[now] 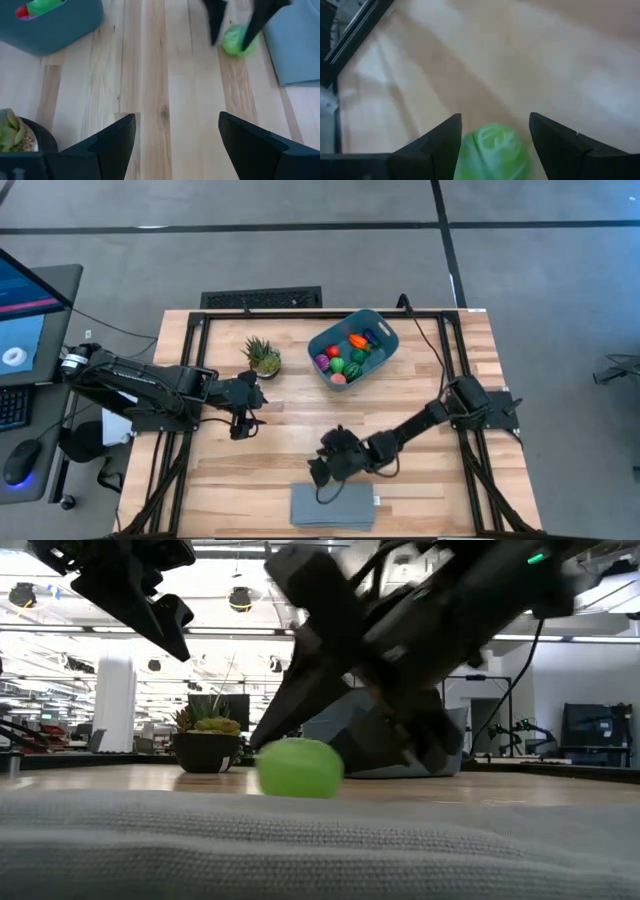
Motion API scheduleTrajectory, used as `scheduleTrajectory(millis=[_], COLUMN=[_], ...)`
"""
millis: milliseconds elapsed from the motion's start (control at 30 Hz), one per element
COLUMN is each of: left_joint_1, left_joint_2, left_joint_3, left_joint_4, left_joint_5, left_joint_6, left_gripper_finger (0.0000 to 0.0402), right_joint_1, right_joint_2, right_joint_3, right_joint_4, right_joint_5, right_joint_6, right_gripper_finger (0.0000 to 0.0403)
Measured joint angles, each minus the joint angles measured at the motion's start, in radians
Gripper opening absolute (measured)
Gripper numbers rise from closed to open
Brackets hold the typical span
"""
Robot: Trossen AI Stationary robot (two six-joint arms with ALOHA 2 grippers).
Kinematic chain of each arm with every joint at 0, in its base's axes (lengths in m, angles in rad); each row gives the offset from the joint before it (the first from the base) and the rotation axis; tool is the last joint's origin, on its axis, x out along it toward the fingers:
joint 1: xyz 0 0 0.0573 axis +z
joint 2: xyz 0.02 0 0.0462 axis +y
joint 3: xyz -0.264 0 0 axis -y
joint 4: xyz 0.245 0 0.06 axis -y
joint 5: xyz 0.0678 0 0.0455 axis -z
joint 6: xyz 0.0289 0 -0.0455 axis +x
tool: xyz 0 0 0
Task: Pick and placing Produce into tupperware
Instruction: Put the cabbage into the bin
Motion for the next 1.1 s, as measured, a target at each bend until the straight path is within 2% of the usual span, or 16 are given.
scheduleTrajectory(millis=[200, 300, 567, 867, 1100], left_joint_1=[0.000, 0.000, 0.017, 0.022, 0.022], left_joint_2=[0.000, 0.000, 0.000, 0.000, 0.000], left_joint_3=[0.000, 0.000, 0.000, 0.000, 0.000], left_joint_4=[0.001, 0.014, 0.048, 0.047, 0.054], left_joint_5=[-0.004, -0.012, -0.013, -0.003, -0.003], left_joint_6=[0.020, 0.039, 0.053, 0.048, 0.045], left_gripper_finger=[0.0274, 0.0274, 0.0274, 0.0274, 0.0274], right_joint_1=[0.076, 0.103, 0.130, 0.132, 0.090], right_joint_2=[-0.001, -0.001, -0.002, -0.003, -0.004], right_joint_3=[0.000, 0.000, 0.000, 0.000, 0.000], right_joint_4=[0.002, -0.008, -0.111, -0.114, -0.111], right_joint_5=[0.123, 0.149, 0.132, 0.089, 0.059], right_joint_6=[0.075, 0.097, 0.154, 0.147, 0.124], right_gripper_finger=[0.0255, 0.0255, 0.0255, 0.0255, 0.0255])
